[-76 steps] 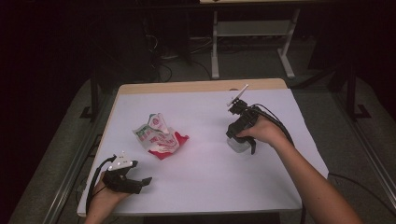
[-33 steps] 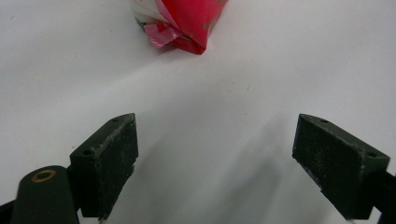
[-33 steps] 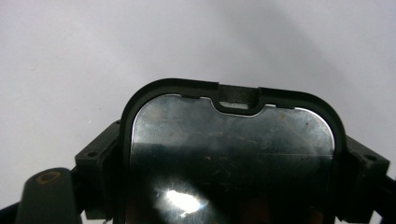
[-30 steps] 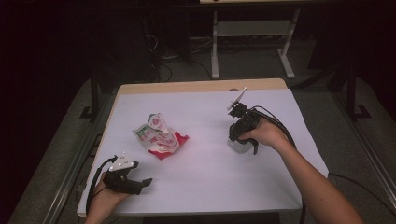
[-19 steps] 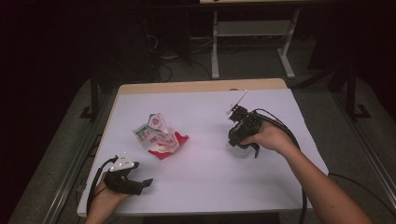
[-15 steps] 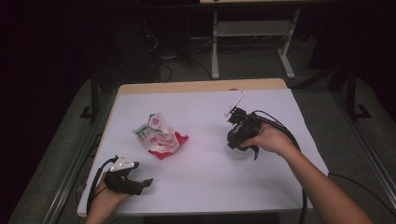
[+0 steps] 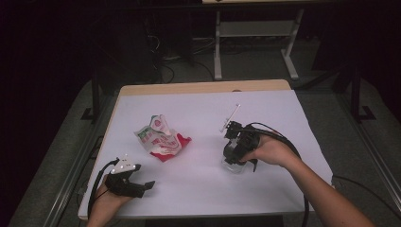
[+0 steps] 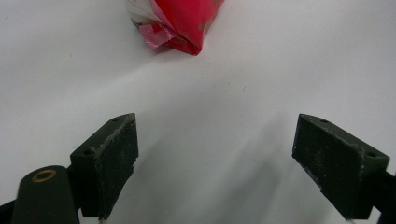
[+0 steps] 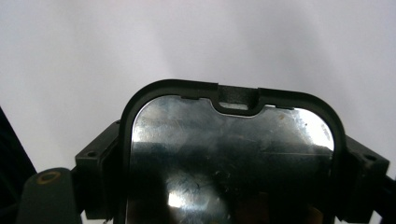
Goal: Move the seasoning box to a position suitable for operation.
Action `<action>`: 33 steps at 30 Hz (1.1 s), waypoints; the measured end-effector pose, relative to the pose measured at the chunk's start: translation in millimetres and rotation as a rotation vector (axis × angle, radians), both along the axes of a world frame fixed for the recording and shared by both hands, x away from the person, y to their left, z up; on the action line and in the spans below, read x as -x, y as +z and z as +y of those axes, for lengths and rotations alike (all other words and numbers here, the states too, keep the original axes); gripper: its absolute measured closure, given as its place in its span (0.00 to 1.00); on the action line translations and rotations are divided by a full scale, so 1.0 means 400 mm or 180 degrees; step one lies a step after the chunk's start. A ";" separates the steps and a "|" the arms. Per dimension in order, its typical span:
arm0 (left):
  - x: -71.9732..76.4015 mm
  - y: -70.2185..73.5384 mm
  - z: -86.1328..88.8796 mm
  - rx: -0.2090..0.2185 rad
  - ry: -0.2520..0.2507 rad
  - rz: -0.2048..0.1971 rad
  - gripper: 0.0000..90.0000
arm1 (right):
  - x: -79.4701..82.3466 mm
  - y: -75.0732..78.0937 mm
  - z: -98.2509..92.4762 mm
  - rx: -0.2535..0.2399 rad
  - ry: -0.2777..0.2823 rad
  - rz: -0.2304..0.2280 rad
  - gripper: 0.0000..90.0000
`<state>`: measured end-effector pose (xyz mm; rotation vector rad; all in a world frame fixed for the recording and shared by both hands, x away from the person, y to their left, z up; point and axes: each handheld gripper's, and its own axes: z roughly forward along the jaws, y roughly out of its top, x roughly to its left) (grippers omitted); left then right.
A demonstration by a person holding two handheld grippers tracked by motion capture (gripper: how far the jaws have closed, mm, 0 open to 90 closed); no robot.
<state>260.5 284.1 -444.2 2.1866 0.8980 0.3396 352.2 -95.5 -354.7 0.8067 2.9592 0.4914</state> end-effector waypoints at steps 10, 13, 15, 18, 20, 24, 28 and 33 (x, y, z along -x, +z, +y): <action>-0.001 -0.001 -0.001 -0.0013 -0.0018 0.0010 0.16 | 0.031 -0.016 0.047 0.0080 0.0269 0.0040 0.17; -0.001 -0.001 -0.001 -0.0016 -0.0030 0.0008 0.16 | 0.039 -0.023 0.060 0.0123 0.0327 0.0033 0.17; -0.001 -0.001 -0.002 -0.0018 -0.0040 -0.0007 0.16 | 0.041 -0.027 0.068 0.0138 0.0367 0.0048 0.17; 0.000 -0.001 -0.003 -0.0024 -0.0038 0.0003 0.16 | 0.045 -0.035 0.078 0.0167 0.0401 0.0079 0.17; -0.001 -0.001 -0.003 -0.0026 -0.0042 -0.0005 0.16 | 0.045 -0.044 0.084 0.0165 0.0416 0.0090 0.17; -0.001 -0.002 -0.002 -0.0016 -0.0032 0.0004 0.16 | 0.049 -0.051 0.090 0.0178 0.0462 0.0070 0.17; -0.001 -0.002 -0.003 -0.0021 -0.0038 0.0010 0.16 | 0.054 -0.052 0.089 0.0177 0.0504 0.0041 0.16; 0.000 -0.003 -0.003 0.0005 -0.0015 0.0012 0.16 | 0.059 -0.046 0.086 0.0148 0.0489 0.0028 0.11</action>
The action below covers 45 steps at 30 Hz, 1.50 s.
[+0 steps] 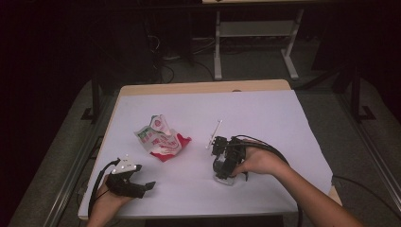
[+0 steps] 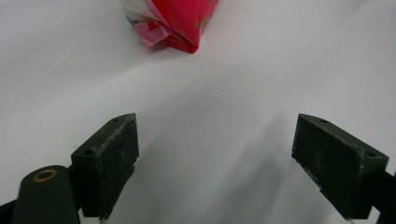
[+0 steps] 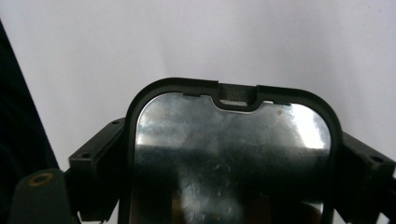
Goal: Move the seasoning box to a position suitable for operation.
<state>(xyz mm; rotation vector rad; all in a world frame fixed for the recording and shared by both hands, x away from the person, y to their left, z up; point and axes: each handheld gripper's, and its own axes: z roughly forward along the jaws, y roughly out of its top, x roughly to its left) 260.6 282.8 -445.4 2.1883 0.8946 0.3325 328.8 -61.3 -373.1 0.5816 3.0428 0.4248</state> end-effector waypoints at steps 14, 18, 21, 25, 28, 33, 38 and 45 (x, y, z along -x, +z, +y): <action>-0.001 0.000 -0.001 -0.0014 -0.0007 0.0001 0.16 | 0.017 0.054 -0.093 -0.0573 -0.0153 -0.0099 0.03; 0.000 0.000 -0.002 -0.0008 -0.0007 0.0004 0.16 | 0.024 0.063 -0.124 -0.0676 -0.0162 -0.0131 0.03; 0.000 0.000 -0.001 -0.0004 -0.0005 0.0010 0.16 | 0.028 0.064 -0.151 -0.0723 -0.0233 -0.0147 0.03; 0.000 0.001 0.000 -0.0037 -0.0011 -0.0009 0.16 | 0.034 0.058 -0.191 -0.0777 -0.0338 -0.0183 0.03; 0.000 0.002 0.000 -0.0021 -0.0013 -0.0005 0.16 | 0.044 0.056 -0.237 -0.0907 -0.0499 -0.0207 0.07; 0.001 0.005 -0.003 0.0038 0.0009 -0.0009 0.16 | 0.057 0.053 -0.284 -0.1148 -0.0633 -0.0211 0.16; 0.000 0.009 -0.003 0.0055 0.0012 -0.0014 0.14 | 0.074 0.039 -0.330 -0.1311 -0.0734 -0.0265 0.31; 0.000 0.007 -0.004 0.0020 0.0019 -0.0052 0.14 | 0.098 -0.009 -0.375 -0.1543 -0.0896 -0.0534 0.70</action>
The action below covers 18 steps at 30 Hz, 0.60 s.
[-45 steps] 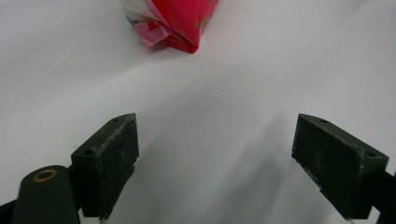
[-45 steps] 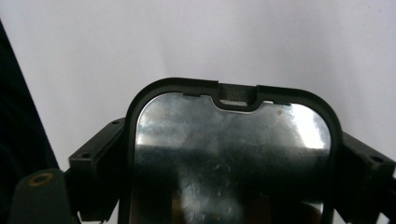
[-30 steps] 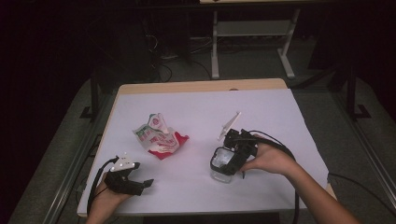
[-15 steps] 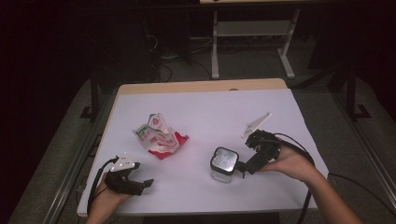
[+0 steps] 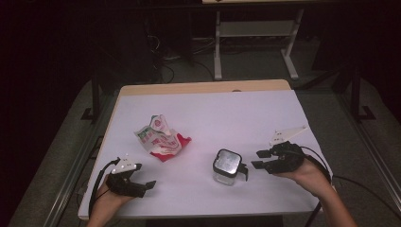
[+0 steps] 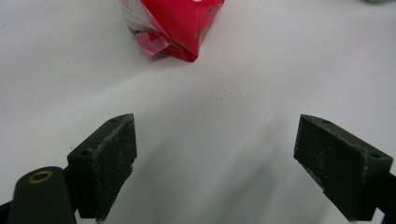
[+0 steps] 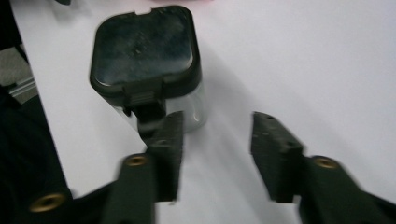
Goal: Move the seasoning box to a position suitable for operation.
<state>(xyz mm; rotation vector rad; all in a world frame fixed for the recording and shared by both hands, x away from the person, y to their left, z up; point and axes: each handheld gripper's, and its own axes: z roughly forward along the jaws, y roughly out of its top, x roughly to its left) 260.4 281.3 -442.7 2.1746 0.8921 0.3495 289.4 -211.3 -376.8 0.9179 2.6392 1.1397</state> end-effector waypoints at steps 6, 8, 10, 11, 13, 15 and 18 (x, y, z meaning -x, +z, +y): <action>0.000 0.003 0.006 0.0033 0.0054 0.0015 0.14 | 0.023 -0.046 -0.024 -0.0182 -0.0121 -0.0127 1.00; 0.001 0.000 0.006 0.0063 0.0061 0.0021 0.14 | 0.030 -0.068 -0.028 -0.0246 -0.0120 -0.0166 1.00; 0.003 0.002 0.005 0.0021 0.0062 0.0001 0.14 | 0.034 -0.083 -0.027 -0.0267 -0.0088 -0.0157 1.00; 0.003 0.003 0.006 0.0009 0.0056 -0.0012 0.15 | 0.036 -0.085 -0.027 -0.0298 -0.0078 -0.0146 1.00; 0.006 0.006 0.006 -0.0003 0.0045 -0.0045 0.15 | 0.045 -0.090 -0.024 -0.0371 -0.0030 -0.0153 1.00; 0.006 0.007 0.006 -0.0054 0.0030 -0.0051 0.15 | 0.052 -0.090 -0.025 -0.0400 0.0014 -0.0136 1.00; 0.006 0.004 0.009 -0.0038 0.0053 -0.0034 0.15 | 0.065 -0.091 -0.025 -0.0418 0.0057 -0.0074 1.00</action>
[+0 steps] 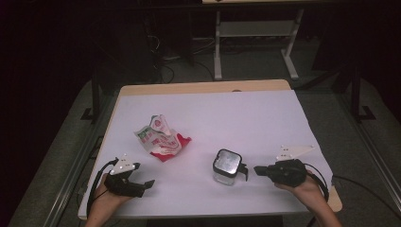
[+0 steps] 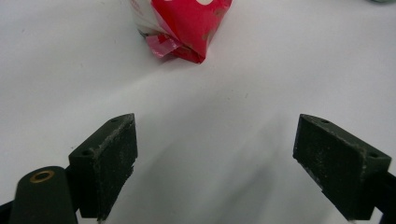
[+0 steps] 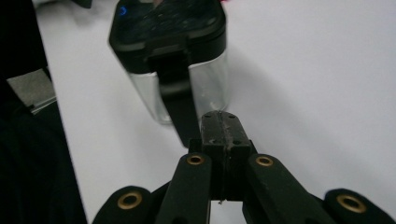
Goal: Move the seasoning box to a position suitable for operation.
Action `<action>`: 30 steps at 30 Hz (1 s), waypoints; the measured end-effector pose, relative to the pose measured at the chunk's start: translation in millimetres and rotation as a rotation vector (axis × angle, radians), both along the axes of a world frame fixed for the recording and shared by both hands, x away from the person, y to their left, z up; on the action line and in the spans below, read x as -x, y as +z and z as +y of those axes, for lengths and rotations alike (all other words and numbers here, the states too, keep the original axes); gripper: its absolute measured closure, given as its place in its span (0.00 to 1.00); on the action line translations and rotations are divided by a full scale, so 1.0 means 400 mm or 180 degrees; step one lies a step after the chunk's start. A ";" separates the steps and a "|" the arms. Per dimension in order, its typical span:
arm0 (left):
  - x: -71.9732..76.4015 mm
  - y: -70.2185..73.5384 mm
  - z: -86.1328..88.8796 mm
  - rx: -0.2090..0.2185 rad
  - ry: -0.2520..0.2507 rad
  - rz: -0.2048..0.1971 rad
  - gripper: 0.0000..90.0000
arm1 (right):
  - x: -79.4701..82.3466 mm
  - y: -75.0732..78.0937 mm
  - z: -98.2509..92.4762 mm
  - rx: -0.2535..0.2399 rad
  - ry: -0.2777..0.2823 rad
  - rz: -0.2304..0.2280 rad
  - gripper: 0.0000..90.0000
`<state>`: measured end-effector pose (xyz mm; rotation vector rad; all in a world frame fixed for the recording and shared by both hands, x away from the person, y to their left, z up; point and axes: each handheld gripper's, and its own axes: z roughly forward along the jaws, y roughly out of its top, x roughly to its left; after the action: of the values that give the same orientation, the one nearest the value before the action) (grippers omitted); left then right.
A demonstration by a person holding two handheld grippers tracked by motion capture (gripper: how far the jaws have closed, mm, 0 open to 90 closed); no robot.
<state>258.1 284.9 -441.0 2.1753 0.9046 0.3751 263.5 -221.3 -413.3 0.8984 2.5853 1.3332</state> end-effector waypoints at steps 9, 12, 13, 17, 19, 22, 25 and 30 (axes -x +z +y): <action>0.001 0.003 0.001 0.0126 -0.0002 0.0009 0.15 | 0.033 -0.013 0.045 -0.0061 0.0370 0.0080 1.00; -0.005 0.002 -0.004 0.0148 -0.0023 0.0003 0.15 | 0.035 -0.017 0.058 -0.0063 0.0378 0.0090 1.00; -0.005 0.001 -0.005 0.0132 -0.0033 -0.0003 0.15 | 0.034 -0.018 0.060 -0.0049 0.0388 0.0096 1.00; -0.004 0.000 -0.009 0.0161 -0.0055 0.0018 0.14 | 0.023 -0.024 0.067 -0.0043 0.0385 0.0094 1.00; -0.003 0.003 -0.010 0.0177 -0.0059 0.0011 0.14 | 0.017 -0.028 0.067 -0.0054 0.0391 0.0105 1.00; 0.001 0.004 -0.008 0.0169 -0.0073 0.0018 0.14 | 0.014 -0.033 0.071 -0.0046 0.0383 0.0096 1.00; 0.003 0.004 -0.008 0.0194 -0.0052 0.0013 0.14 | 0.007 -0.033 0.068 -0.0065 0.0346 0.0124 1.00; 0.004 0.004 -0.010 0.0223 -0.0061 -0.0001 0.14 | -0.009 -0.033 0.052 -0.0024 0.0279 0.0089 1.00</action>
<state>256.5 280.8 -439.5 2.1185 0.8832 0.3296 266.9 -200.4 -426.7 0.8197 2.6715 1.3622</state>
